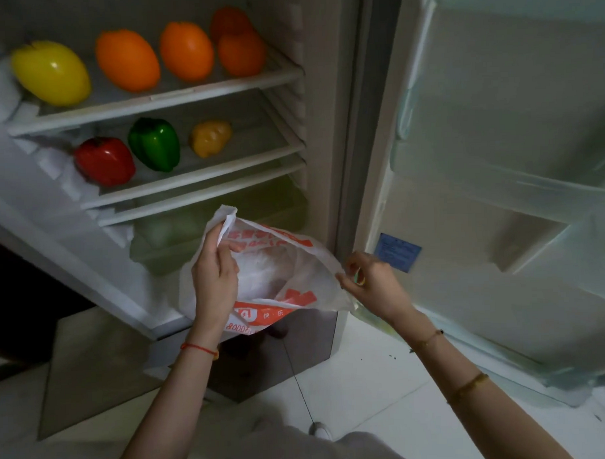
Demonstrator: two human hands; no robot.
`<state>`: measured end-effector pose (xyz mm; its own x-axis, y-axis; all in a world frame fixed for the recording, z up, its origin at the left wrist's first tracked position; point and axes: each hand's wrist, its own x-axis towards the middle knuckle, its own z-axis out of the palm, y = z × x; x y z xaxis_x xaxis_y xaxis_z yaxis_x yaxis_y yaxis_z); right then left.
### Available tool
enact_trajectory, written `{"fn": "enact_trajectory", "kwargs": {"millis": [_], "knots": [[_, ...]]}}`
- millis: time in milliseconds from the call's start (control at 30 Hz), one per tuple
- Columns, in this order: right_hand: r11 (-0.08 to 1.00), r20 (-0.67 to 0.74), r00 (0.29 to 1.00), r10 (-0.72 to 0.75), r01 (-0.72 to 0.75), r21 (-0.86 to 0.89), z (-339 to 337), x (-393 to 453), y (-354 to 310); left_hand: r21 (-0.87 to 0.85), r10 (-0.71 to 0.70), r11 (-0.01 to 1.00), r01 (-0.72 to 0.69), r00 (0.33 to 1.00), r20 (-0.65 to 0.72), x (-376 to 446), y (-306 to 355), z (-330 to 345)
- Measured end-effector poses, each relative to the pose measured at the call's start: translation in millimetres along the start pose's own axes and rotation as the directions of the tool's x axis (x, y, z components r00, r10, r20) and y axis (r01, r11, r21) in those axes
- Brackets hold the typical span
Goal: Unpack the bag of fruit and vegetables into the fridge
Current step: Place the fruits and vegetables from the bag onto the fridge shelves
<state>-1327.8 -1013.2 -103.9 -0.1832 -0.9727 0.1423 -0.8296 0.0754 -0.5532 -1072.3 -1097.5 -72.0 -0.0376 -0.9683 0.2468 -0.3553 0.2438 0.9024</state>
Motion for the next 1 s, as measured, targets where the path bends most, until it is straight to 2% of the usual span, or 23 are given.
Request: {"fn": "enact_trajectory", "kwargs": {"millis": [200,300,400,500,567,667,833,1000], "knots": [[0.908,0.108,0.988,0.114,-0.06,-0.414,28,8,-19,-0.028,-0.026,0.999,0.022,0.991,-0.131,-12,7,-26],[0.883,0.145,0.981,0.131,-0.049,-0.467,38,11,-26,-0.032,-0.049,0.999,0.043,0.973,-0.224,-21,5,-45],[0.936,0.206,0.977,0.061,0.015,-0.352,46,17,-41,-0.027,-0.064,0.998,0.058,0.953,-0.298,-32,0,-67],[0.986,0.252,0.965,-0.075,0.109,-0.126,56,23,-70,-0.04,-0.089,0.996,0.08,0.933,-0.349,-46,-6,-91],[0.99,0.263,0.955,-0.137,0.122,0.073,63,24,-94,-0.052,-0.106,0.994,0.093,0.911,-0.398,-55,-13,-107],[0.965,0.323,0.927,-0.192,0.119,0.234,78,26,-135,-0.043,-0.102,0.995,0.092,0.88,-0.464,-72,-19,-137],[0.869,0.486,0.839,-0.244,-0.033,0.493,104,24,-214,0.011,-0.13,0.987,0.161,0.834,-0.537,-99,-29,-194],[0.792,0.563,0.775,-0.287,-0.138,0.594,135,17,-296,0.028,-0.127,0.985,0.173,0.815,-0.565,-114,-57,-259]]}}
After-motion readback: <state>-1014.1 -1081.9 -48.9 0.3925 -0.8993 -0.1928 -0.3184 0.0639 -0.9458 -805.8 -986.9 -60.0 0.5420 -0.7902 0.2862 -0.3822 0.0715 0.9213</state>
